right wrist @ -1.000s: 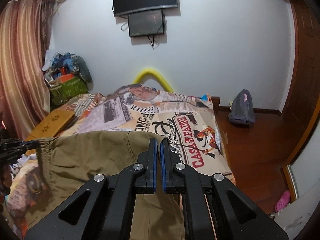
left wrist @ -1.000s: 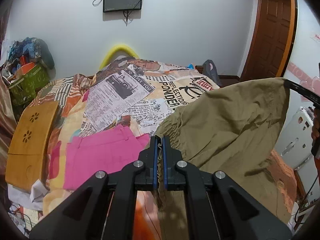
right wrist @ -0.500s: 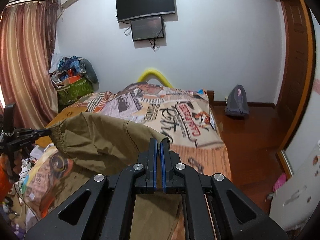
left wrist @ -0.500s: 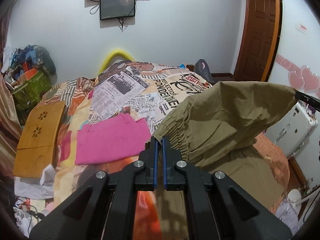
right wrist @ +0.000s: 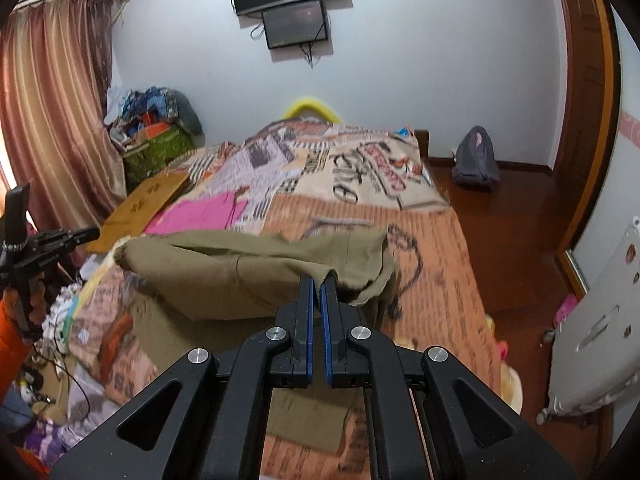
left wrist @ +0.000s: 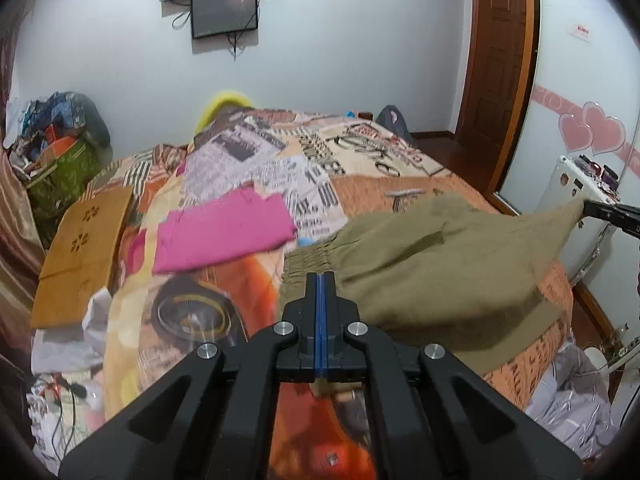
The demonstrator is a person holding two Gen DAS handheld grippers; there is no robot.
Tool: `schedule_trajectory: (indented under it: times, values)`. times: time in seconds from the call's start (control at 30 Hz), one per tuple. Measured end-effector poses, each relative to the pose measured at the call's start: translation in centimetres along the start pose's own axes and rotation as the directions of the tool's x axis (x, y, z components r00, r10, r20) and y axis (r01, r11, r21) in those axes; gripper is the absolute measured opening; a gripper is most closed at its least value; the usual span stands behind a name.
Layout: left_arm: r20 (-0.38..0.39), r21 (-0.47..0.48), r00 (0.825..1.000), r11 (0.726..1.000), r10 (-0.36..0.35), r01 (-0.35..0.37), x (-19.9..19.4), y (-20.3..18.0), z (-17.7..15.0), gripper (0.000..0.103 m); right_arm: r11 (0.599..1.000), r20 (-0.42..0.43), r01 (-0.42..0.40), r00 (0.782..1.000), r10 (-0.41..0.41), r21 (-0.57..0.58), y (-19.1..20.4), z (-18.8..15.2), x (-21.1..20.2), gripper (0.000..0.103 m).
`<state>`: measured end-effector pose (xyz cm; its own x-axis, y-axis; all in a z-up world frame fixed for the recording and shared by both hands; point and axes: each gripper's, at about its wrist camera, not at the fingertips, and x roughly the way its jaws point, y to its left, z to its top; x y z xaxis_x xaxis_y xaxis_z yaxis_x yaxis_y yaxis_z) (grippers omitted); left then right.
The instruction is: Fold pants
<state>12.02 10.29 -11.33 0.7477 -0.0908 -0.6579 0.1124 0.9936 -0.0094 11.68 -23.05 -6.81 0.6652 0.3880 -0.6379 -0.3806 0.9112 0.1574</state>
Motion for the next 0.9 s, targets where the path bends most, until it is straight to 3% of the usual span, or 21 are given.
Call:
schedule_trajectory:
  times: [0.27,0.63,0.8,0.9]
  values:
    - [-0.057,-0.079,0.998,0.997,-0.029,0.024,0.7,1.5,-2.2,0.0,0.998,-0.046,0.048,0.998,-0.046,0.042,-1.3,-4.6,0.5,0.003]
    - [-0.164,-0.101,0.985,0.994,-0.05,0.033,4.5,0.4,-4.4,0.001,0.992,-0.2,0.095,0.977,-0.077,0.08,-2.2,-10.1,2.9,0.004]
    - [-0.205,-0.092,0.978,0.995,-0.041,0.023,5.7,0.2,-5.4,0.003,0.987,-0.258,0.132,0.96,-0.105,0.089,-3.0,-11.0,2.7,0.016]
    - [-0.198,-0.108,0.979,0.994,-0.049,0.028,5.2,0.4,-5.3,0.003,0.983,-0.254,0.132,0.962,-0.097,0.127,-3.5,-10.5,1.7,0.025]
